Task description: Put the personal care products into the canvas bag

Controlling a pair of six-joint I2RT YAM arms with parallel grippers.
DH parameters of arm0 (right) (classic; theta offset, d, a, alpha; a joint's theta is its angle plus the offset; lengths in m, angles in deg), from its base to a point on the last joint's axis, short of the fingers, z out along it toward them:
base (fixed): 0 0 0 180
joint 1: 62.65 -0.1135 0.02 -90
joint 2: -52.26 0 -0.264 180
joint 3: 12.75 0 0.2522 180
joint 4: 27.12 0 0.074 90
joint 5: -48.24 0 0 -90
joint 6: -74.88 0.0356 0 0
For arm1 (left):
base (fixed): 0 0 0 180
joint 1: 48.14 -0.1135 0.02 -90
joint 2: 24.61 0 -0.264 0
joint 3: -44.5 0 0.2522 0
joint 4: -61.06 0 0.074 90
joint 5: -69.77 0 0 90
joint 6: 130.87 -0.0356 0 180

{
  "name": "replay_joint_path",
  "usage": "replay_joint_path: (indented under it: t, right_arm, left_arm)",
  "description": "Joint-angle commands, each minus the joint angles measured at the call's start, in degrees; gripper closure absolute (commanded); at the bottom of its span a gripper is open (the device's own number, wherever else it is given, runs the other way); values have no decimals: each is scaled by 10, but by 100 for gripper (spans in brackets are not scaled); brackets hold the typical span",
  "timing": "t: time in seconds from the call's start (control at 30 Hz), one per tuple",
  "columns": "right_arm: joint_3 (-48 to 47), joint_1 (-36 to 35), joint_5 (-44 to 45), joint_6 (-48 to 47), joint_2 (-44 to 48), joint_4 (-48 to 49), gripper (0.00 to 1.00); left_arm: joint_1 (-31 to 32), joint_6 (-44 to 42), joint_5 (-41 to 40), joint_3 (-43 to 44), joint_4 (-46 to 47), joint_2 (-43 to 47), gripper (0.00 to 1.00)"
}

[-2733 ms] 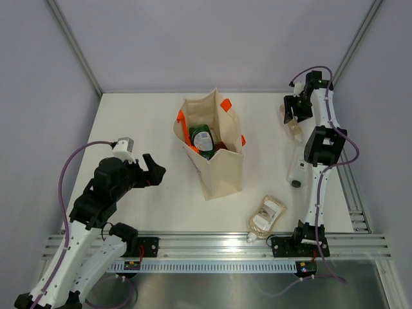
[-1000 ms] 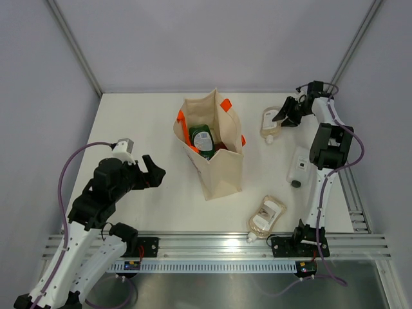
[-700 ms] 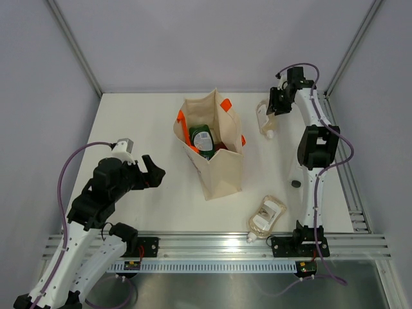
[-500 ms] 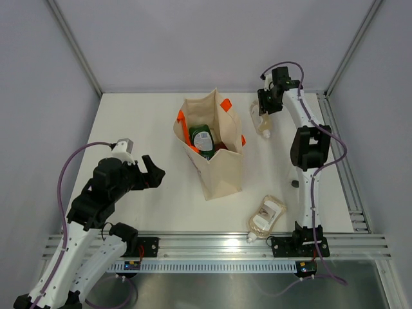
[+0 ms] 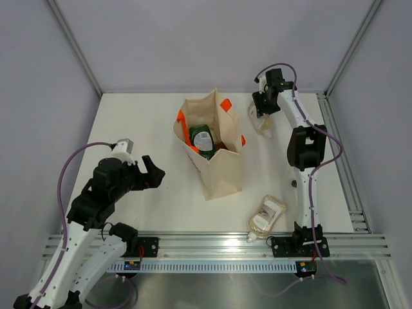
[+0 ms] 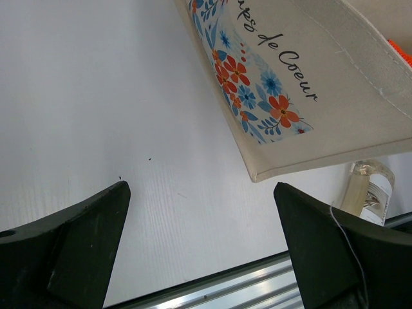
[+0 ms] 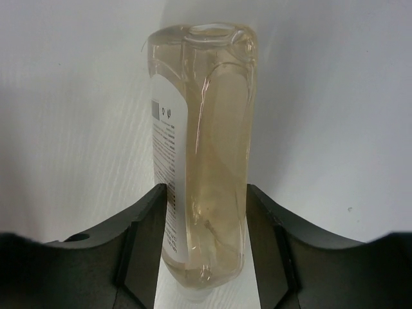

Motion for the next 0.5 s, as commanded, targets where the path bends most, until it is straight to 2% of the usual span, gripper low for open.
replay_joint_path:
  t: [0.0,0.03,0.17,0.3,0.47]
  right_arm:
    - [2,-18,21,-34,-43,-85,42]
    - [0,-20,21,-38,-43,-94,36]
    - [-25,-28,32,-62,-56,-129,30]
    - [-51,-33,31,-76,-67,-159,29]
    - [-35,-50,53,-85,-62,-157,29]
  left_arm:
    - [-2,-12,-6,23,18,1,1]
    - [-2,-12,-5,24,18,1,1]
    - [-2,-11,-3,25,20,1,1]
    - [-2,-11,-2,28,21,1,1]
    - [-2,-11,-2,27,19,4,1]
